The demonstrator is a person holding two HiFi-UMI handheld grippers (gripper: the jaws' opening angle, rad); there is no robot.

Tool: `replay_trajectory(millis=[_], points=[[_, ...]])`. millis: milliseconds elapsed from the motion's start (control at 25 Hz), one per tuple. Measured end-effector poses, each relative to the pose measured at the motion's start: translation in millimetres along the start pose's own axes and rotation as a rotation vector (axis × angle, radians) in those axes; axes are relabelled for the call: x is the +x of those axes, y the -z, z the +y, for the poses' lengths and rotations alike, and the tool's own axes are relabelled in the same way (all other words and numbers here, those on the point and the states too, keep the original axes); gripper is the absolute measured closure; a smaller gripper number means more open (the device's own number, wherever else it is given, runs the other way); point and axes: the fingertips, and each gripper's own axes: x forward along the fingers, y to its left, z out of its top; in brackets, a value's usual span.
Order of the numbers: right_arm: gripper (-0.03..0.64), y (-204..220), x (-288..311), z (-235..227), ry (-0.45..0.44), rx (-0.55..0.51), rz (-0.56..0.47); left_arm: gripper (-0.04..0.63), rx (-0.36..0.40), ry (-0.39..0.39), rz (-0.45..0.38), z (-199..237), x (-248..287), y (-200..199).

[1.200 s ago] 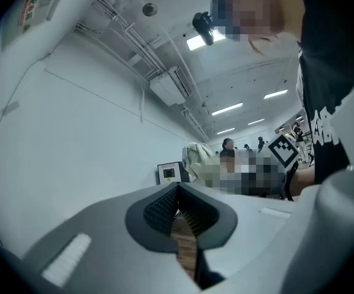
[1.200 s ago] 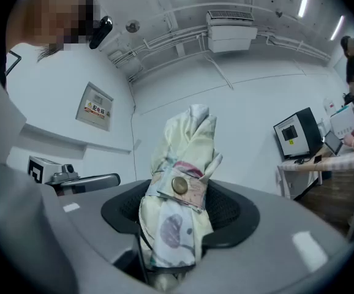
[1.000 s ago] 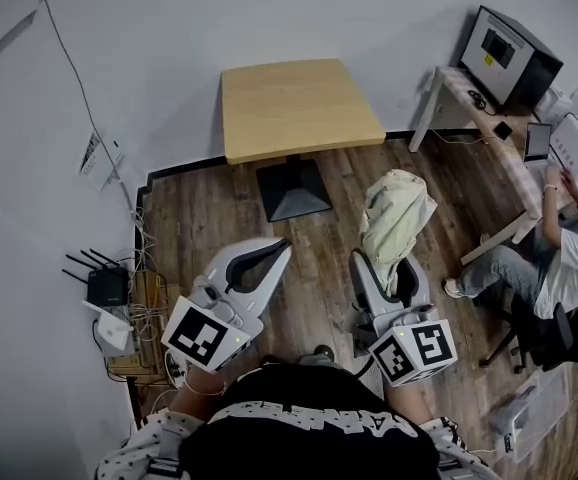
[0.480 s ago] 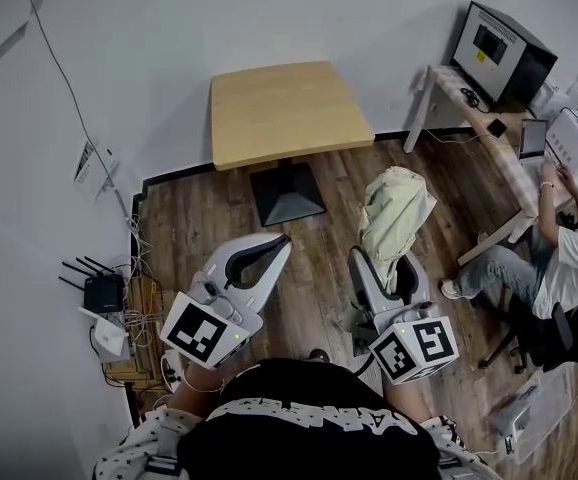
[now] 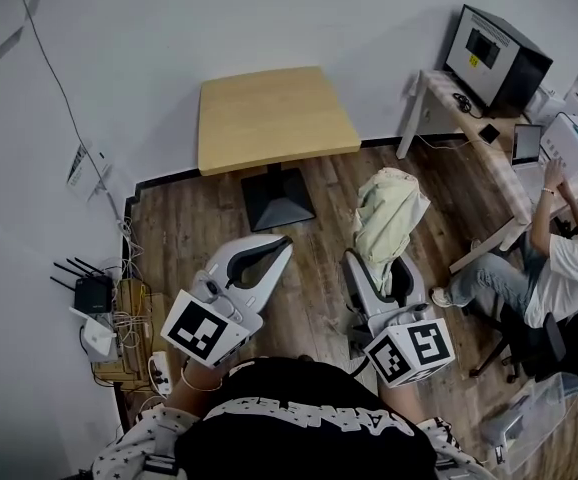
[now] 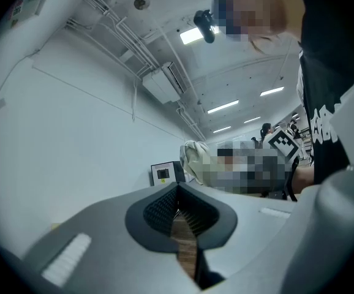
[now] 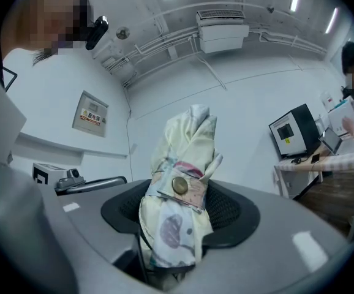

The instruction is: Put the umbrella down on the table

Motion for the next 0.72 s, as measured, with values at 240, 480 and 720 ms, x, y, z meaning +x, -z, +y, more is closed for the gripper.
replay_trajectory(millis=[240,480,720], points=[[0.34,4,-7,-9,-0.023,0.002,0.01,0.595,0.008,-0.015,0.018,-12,7,4],[0.34,9,-5,-21,-0.017,0.018,0.023,0.595,0.002,-0.015,0.034,-13,16,11],[0.339,10,8,-29,0.01,0.006,0.022,0.595,-0.008,0.016,0.017,0,29,20]])
